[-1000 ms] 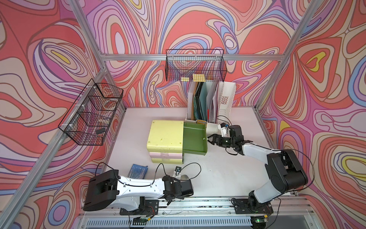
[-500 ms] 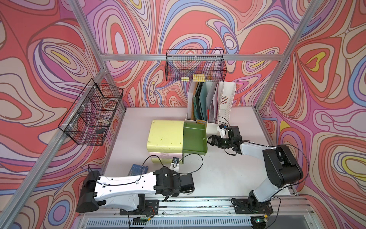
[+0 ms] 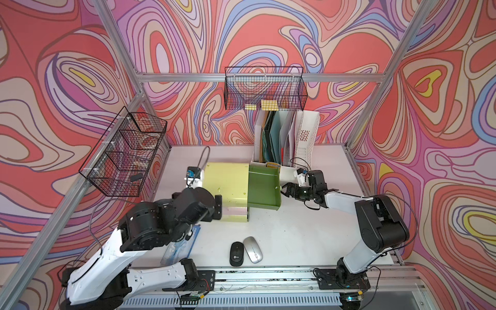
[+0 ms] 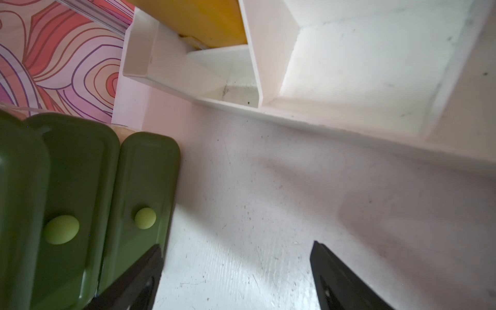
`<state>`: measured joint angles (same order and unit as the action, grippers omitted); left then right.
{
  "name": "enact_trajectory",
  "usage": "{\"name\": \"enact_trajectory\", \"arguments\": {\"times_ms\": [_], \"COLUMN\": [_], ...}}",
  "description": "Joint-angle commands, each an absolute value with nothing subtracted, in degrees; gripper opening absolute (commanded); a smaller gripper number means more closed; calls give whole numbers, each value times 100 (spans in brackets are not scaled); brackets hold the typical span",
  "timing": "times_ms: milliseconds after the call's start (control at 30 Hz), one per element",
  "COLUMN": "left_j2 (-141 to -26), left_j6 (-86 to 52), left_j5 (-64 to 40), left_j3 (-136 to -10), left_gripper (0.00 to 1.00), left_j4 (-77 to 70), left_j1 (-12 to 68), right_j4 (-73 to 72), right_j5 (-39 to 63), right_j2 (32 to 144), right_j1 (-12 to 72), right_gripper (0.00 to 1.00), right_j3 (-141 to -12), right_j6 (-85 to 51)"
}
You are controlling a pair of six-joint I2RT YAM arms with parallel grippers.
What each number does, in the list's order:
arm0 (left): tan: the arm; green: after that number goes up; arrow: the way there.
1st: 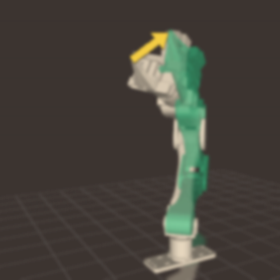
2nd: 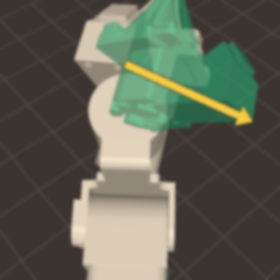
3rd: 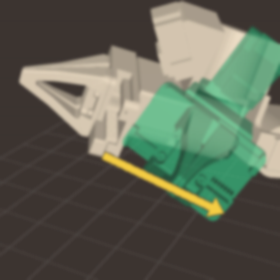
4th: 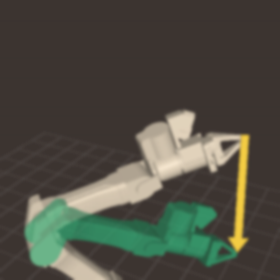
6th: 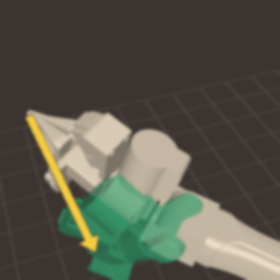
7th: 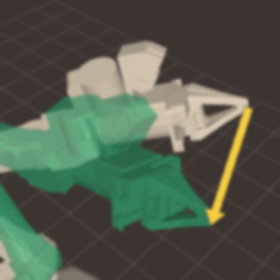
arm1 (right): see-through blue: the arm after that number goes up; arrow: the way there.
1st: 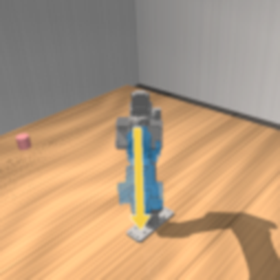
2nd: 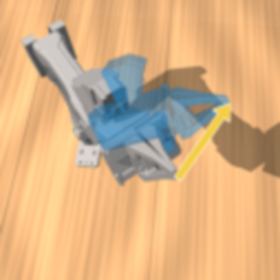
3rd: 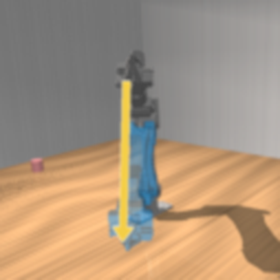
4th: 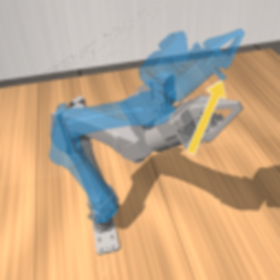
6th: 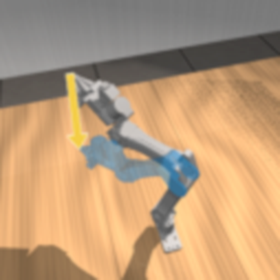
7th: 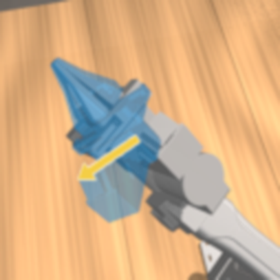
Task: Take the mice out of the drawer
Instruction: Place the mouse at the center of the board, then close the drawer in the storage box.
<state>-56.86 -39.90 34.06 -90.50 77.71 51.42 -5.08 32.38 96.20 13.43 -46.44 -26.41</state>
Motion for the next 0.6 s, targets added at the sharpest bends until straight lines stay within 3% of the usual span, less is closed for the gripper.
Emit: {"name": "enact_trajectory", "arguments": {"times_ms": [0,400,567], "left_j2": [-6167,-7534,-7853], "left_j6": [-2409,-1812,-1762], "left_j5": [2158,-93,-471], "left_j3": [-8855,-8572,-8449], "left_gripper": [100,99,100], "left_j4": [6971,5071,4787], "left_j1": [3588,1105,274], "right_j4": [-415,-131,356], "right_j5": [3157,3086,2902], "right_j2": [9456,9269,9116], "right_j1": [1345,1366,1436], "right_gripper": [89,90,90], "right_j3": [-4681,-4730,-4949], "right_j6": [-2549,-2468,-2297]}}
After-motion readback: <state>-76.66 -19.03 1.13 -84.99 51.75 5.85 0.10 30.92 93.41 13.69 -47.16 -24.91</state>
